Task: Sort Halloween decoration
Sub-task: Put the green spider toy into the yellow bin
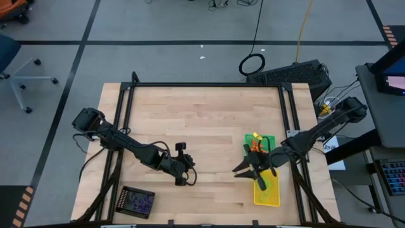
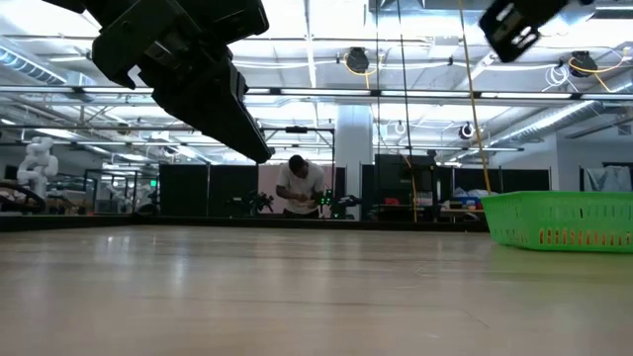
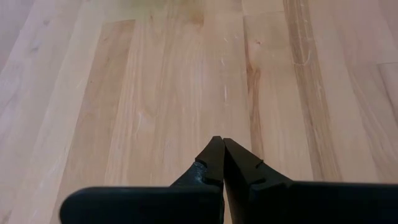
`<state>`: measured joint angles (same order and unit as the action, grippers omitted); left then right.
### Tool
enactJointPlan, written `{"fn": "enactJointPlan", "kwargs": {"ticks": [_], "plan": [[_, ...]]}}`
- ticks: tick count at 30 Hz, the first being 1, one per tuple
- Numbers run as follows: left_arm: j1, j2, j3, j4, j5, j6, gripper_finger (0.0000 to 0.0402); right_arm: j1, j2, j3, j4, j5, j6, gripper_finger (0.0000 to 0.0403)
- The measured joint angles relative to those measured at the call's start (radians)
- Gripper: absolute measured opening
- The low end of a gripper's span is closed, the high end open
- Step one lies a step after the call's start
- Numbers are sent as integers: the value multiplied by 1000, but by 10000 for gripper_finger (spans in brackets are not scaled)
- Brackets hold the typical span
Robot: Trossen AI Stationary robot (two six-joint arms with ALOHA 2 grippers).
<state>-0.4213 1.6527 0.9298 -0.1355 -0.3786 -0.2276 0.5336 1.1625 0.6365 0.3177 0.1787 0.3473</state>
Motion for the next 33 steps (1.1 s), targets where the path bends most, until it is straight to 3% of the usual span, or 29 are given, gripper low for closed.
{"fn": "enactJointPlan", "kwargs": {"ticks": [5,10,14,21,33], "plan": [[0,0,0,18,0,0,4,45,-96,0,-164,-25,111,84],[-1,0,0,79,17,-21,4,98,-162,0,-228,-136,228,84],[-15,0,0,150,39,-57,4,152,-187,0,-268,-155,279,84],[-90,0,0,265,25,-96,4,227,-181,0,-413,-117,414,84],[-189,0,0,316,-144,-136,4,329,-176,0,-702,7,754,84]]}}
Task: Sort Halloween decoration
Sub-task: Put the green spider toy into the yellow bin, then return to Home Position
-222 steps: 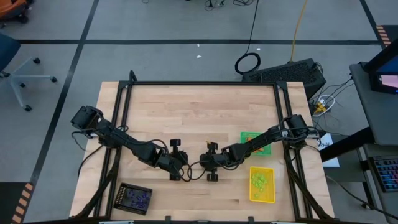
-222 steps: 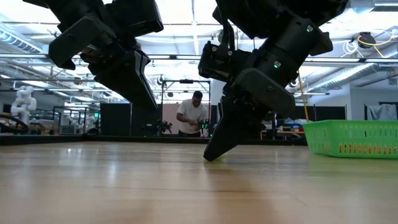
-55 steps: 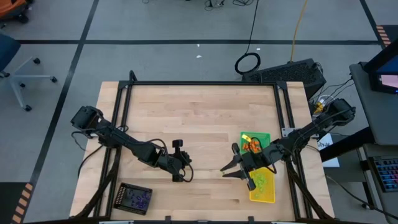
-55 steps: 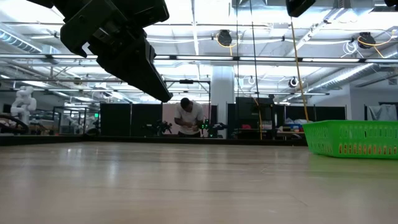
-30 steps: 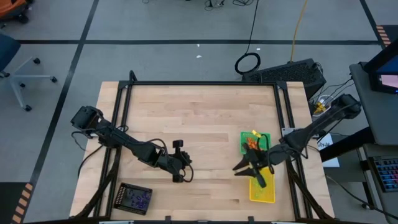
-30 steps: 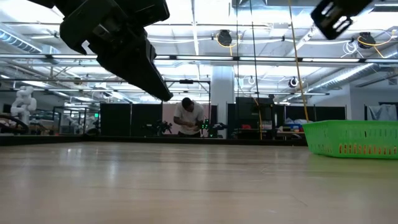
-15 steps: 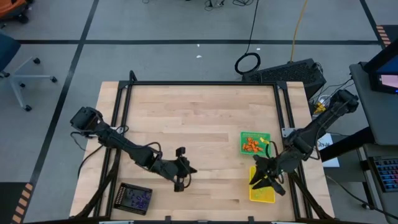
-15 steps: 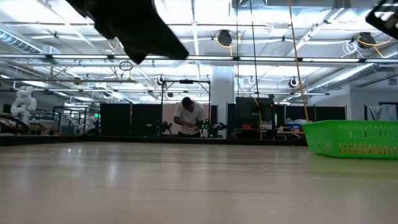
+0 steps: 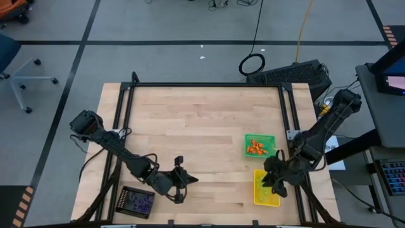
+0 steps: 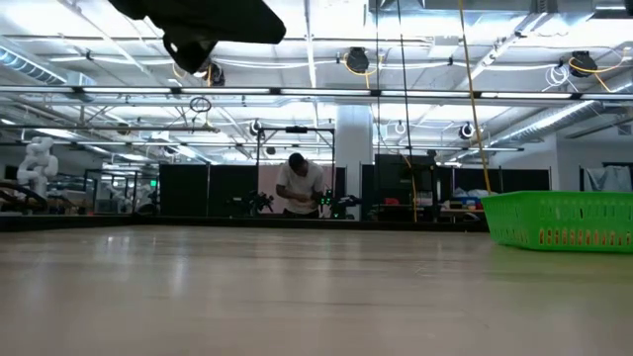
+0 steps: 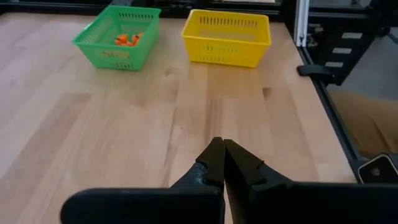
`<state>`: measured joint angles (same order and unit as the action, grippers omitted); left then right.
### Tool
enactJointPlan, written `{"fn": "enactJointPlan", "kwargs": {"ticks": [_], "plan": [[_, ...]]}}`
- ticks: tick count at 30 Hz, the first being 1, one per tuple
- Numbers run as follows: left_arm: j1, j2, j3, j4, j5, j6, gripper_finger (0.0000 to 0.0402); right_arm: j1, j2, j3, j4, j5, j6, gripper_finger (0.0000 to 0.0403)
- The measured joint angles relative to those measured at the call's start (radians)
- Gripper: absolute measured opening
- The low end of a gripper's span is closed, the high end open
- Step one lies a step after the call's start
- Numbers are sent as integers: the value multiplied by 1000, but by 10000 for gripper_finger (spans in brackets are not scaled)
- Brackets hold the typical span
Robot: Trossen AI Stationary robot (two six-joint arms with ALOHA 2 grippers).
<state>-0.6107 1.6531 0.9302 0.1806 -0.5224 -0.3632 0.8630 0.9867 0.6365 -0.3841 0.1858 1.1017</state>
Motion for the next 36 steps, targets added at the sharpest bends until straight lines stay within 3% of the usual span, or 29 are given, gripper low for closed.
{"fn": "enactJointPlan", "kwargs": {"ticks": [9,17,21,29,36], "plan": [[-3,0,0,0,-35,-25,4,17,109,0,-85,-7,91,84],[6,0,0,-2,-37,-13,4,18,210,47,-92,-32,64,91],[18,0,0,-2,-46,6,4,24,251,81,-164,-33,64,124],[46,0,0,-2,-58,5,4,23,262,160,-281,-25,12,232],[80,0,0,8,-34,90,4,36,261,293,-347,238,-285,251]]}}
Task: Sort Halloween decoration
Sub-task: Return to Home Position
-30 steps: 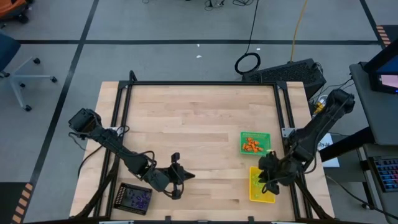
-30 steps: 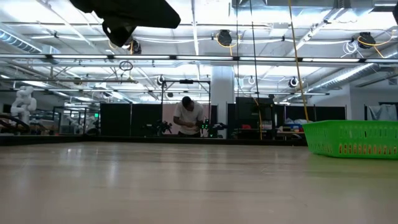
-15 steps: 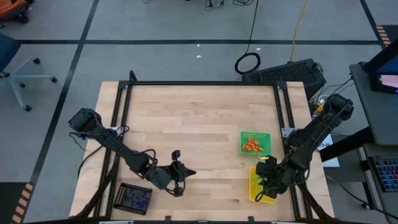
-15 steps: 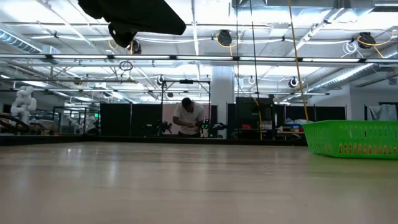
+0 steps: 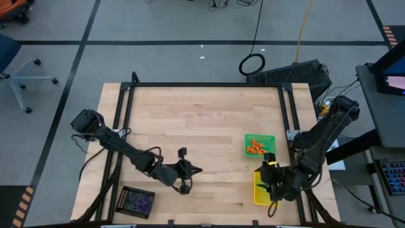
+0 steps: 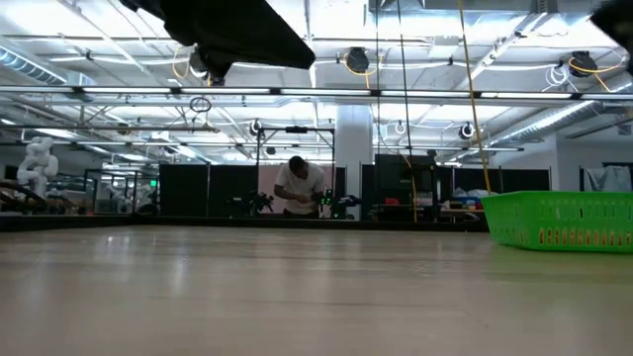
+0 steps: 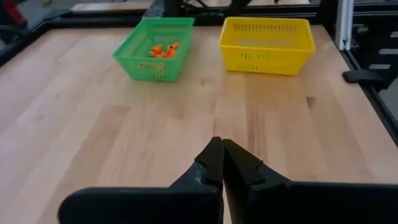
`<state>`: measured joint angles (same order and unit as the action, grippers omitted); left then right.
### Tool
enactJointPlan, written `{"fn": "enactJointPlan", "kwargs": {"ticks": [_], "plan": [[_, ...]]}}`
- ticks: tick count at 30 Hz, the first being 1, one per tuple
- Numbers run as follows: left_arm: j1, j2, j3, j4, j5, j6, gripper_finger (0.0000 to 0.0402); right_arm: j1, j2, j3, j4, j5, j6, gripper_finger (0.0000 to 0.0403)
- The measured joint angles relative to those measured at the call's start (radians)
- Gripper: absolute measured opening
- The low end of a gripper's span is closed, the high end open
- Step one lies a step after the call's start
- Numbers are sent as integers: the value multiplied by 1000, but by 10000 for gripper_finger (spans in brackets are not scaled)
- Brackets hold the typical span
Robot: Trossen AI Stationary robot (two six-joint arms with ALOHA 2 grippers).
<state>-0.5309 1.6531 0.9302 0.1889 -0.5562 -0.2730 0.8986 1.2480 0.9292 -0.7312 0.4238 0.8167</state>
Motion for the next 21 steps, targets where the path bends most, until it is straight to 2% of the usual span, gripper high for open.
{"fn": "enactJointPlan", "kwargs": {"ticks": [4,8,10,14,17,21], "plan": [[21,0,10,20,22,103,4,0,0,49,12,132,-227,233],[53,0,41,23,20,227,4,0,0,47,25,398,-376,204],[71,0,51,22,8,258,4,-11,-1,35,22,470,-428,188],[115,0,56,18,-22,267,4,-49,-20,18,25,478,-447,146],[152,0,56,9,-23,351,4,-71,-31,6,43,493,-450,109],[200,0,56,13,-23,361,4,-99,-32,-20,136,490,-527,60]]}}
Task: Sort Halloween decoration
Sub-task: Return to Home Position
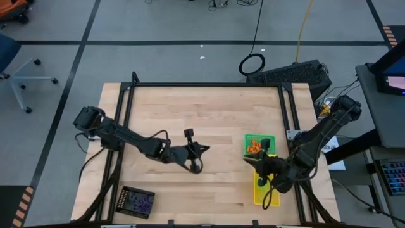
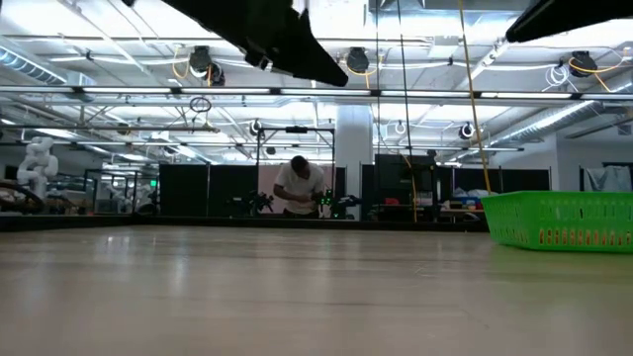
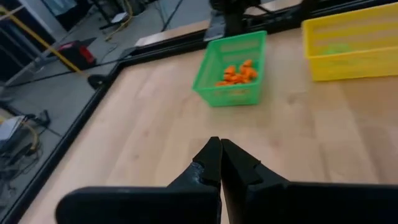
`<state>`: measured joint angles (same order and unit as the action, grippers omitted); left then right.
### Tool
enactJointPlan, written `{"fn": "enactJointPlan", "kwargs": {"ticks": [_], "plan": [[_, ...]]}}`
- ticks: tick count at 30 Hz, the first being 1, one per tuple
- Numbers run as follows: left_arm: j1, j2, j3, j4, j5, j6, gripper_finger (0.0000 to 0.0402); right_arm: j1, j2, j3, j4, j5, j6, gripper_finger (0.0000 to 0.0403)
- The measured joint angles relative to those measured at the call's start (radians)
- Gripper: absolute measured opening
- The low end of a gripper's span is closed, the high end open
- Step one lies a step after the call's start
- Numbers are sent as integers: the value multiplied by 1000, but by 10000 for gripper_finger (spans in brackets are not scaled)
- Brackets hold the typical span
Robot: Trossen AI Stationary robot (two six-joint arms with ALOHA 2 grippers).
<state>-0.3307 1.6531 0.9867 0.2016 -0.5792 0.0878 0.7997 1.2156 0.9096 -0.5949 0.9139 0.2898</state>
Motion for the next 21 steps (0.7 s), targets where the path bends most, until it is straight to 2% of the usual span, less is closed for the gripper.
{"fn": "enactJointPlan", "kwargs": {"ticks": [2,4,7,9,16,21], "plan": [[23,0,0,4,25,14,4,-16,0,-18,45,-13,-56,35],[46,0,-6,30,160,94,4,-33,-5,-35,91,-36,-106,12],[80,0,-47,131,382,185,4,-50,-41,-69,134,-82,-139,6],[108,-11,-66,157,452,190,1,-55,-80,-108,161,-107,-145,6],[170,-24,-108,154,480,182,0,-66,-278,-285,249,-110,-175,1],[196,-48,-131,149,479,180,0,-104,-441,-417,385,-207,-279,0]]}}
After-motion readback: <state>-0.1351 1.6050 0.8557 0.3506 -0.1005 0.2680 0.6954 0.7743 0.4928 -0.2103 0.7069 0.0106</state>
